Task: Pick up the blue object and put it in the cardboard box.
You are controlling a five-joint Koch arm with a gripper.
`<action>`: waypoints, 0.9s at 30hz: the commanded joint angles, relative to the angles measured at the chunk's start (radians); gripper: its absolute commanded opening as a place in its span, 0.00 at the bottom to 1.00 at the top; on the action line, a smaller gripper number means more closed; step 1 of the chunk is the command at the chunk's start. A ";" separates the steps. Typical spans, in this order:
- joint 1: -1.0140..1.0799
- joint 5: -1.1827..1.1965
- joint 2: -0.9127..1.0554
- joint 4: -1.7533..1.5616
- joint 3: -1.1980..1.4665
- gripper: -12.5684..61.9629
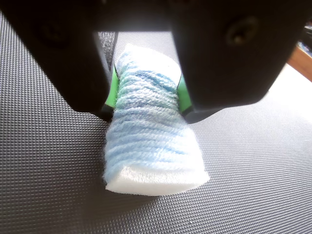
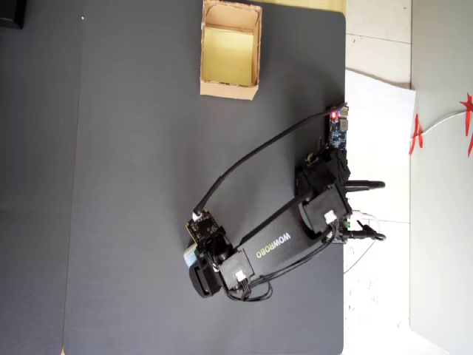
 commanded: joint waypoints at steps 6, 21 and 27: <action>0.000 0.011 0.087 -0.020 0.014 0.06; 0.278 0.014 0.589 -0.788 0.535 0.06; 0.568 -0.018 0.854 -0.936 0.701 0.06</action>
